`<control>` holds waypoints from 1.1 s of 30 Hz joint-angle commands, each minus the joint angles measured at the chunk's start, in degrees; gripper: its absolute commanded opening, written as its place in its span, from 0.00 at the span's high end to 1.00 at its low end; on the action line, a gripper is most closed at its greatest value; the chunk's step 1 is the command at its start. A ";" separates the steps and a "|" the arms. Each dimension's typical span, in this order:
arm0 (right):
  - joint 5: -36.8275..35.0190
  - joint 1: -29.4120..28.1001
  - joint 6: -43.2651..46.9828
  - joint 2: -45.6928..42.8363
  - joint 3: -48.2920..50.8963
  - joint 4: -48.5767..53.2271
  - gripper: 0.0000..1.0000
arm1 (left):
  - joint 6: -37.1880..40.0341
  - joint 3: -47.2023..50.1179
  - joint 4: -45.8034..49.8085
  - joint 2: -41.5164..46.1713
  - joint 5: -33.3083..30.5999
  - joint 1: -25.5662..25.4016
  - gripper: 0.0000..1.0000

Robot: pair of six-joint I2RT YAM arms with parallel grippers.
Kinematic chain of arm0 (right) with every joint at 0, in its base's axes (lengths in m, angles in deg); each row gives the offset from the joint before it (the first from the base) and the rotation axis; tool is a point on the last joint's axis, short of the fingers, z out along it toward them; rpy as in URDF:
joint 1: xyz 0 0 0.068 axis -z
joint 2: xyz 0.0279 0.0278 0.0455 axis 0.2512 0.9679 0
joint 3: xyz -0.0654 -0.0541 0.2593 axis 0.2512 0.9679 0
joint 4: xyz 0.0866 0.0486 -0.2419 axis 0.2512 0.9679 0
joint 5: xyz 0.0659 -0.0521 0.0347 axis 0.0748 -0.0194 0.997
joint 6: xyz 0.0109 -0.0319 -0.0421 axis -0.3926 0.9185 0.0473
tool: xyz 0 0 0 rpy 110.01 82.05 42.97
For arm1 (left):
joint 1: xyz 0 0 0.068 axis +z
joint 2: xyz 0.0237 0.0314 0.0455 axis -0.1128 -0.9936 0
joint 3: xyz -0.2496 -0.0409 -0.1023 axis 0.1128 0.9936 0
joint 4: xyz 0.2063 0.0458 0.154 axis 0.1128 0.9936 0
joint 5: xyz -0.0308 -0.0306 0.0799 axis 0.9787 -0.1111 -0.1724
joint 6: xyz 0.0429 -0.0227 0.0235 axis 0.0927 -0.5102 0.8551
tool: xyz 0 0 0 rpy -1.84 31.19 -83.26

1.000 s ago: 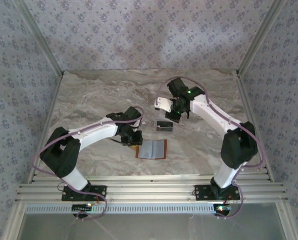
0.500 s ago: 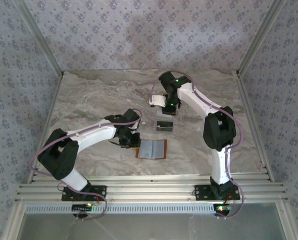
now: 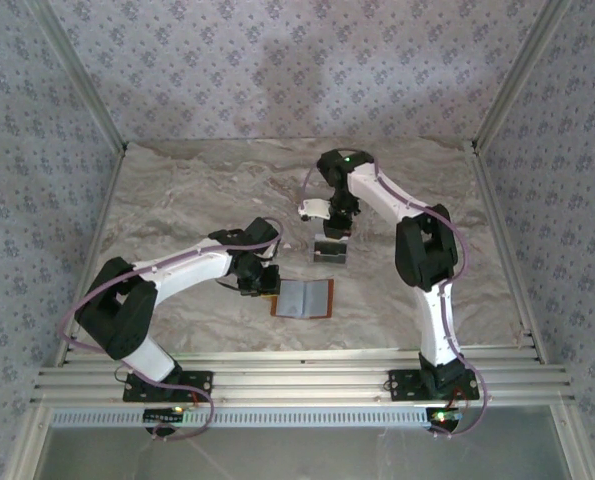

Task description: Take the credit cards out of the card holder

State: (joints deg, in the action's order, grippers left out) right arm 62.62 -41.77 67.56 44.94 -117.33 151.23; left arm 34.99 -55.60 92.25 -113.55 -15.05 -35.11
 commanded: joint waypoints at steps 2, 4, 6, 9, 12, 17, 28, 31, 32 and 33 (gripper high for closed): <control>-1.07 0.53 4.21 -0.73 -1.12 1.24 0.79 | -0.30 0.23 0.63 0.82 -0.40 0.39 0.83; -1.46 0.59 3.47 -2.78 -0.39 -1.26 0.74 | -0.30 0.11 0.59 0.81 -0.39 0.35 0.83; -2.52 0.46 2.71 -5.40 0.87 -4.06 0.73 | -0.20 -0.06 0.58 0.76 -0.40 0.38 0.83; -5.51 0.15 0.97 -9.22 2.40 -7.86 0.73 | -0.13 -0.37 0.47 0.54 -0.57 0.44 0.83; -7.92 -0.49 -1.91 -13.29 5.01 -12.25 0.73 | -0.02 -0.67 0.10 -0.04 -0.66 0.44 0.83; -9.60 -2.69 -12.88 -20.64 11.95 -20.97 0.73 | 0.31 -1.25 -0.80 -1.47 -0.41 0.59 0.85; -10.76 -9.25 -65.83 -34.69 31.51 -36.10 0.83 | 2.53 -0.78 -1.55 -4.81 0.89 3.35 0.92; -2.39 -9.97 -77.53 -36.03 36.83 -39.40 0.87 | 2.97 -0.27 -2.43 -6.28 2.39 4.05 0.93; -1.08 -10.39 -81.11 -36.36 38.45 -40.65 0.87 | 3.16 -0.24 -2.39 -6.72 2.58 4.18 0.93; 0.05 -10.94 -85.22 -36.47 40.26 -41.95 0.87 | 3.29 -0.25 -2.45 -7.03 2.76 4.18 0.93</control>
State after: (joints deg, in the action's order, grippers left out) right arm 56.85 -51.67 1.14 9.72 -80.59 113.66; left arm 36.76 -55.60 90.04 -119.19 -14.00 -31.22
